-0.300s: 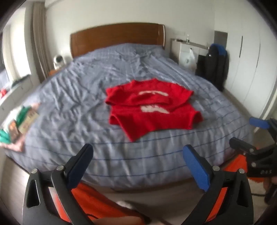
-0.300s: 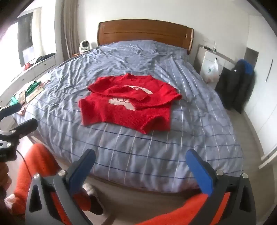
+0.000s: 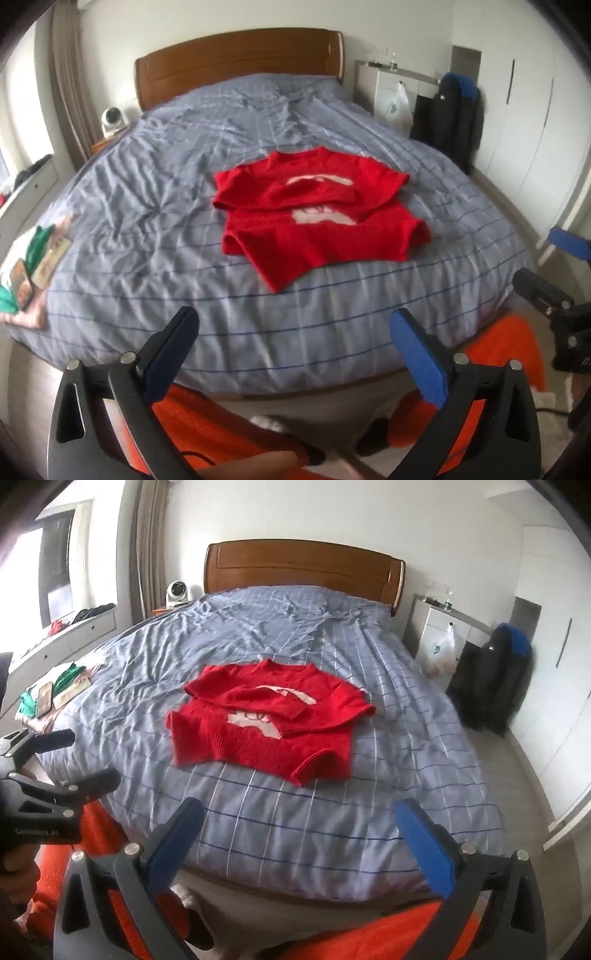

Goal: Fold small clothes

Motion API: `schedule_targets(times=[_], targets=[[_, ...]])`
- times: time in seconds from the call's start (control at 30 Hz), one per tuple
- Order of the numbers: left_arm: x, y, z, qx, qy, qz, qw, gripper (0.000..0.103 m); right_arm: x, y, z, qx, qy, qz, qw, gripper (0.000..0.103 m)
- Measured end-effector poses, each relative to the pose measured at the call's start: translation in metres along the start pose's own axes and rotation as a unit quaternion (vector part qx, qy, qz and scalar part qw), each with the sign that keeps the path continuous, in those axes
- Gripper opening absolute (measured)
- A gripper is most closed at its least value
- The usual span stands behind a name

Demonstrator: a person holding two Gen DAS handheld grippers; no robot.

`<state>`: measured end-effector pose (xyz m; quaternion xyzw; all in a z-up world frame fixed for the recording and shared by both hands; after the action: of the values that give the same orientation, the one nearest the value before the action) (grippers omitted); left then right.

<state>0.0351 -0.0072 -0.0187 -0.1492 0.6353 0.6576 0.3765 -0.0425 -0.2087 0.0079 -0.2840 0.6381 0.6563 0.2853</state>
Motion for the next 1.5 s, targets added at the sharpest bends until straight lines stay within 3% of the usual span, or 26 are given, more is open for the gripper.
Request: schedule_targets(times=[0.13,0.37,0.5,0.73,0.87,1.07,1.27,1.5], targets=[[0.001,0.005,0.006,-0.036,-0.011,0.007,0.9993,0.103,-0.002,-0.006,0.005,-0.015,0.013,-0.007,1.0,0.103],[0.02,-0.008,0.028,-0.007,0.102,0.027,0.9944,0.103,0.0,-0.033,0.016,-0.048,0.017,0.007,0.999,0.103],[0.019,-0.015,0.014,-0.023,0.056,0.032,0.9977,0.103,0.002,-0.032,0.017,-0.057,0.007,-0.004,0.998,0.103],[-0.008,-0.001,-0.005,-0.008,0.029,-0.015,0.9994,0.103,0.011,-0.03,0.008,-0.028,-0.007,-0.004,1.0,0.103],[-0.008,-0.005,-0.019,-0.019,0.03,-0.011,0.9993,0.103,0.019,-0.036,0.004,-0.025,-0.026,0.009,0.999,0.103],[0.003,-0.011,-0.029,0.005,0.036,0.006,0.9993,0.103,0.026,-0.04,0.013,-0.028,-0.015,0.011,0.999,0.103],[0.003,-0.008,-0.021,-0.01,0.046,-0.007,0.9989,0.103,0.027,-0.044,0.011,-0.022,-0.025,0.008,0.999,0.103],[0.009,-0.02,-0.006,-0.024,0.062,0.008,0.9978,0.103,0.027,-0.05,0.001,-0.009,-0.044,0.014,0.999,0.103]])
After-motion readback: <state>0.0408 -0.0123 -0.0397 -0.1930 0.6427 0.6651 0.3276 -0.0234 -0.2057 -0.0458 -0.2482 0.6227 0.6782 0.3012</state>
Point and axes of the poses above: each gripper's, at about its wrist camera, not at the fingertips, and y roughly against the way its jaws point, z to its left, x to its underside, the point moved 2 cm from there along -y, roughly the way its jaws point, and after that the axes turned 9 degrees about -y, right-handed, at the moved point
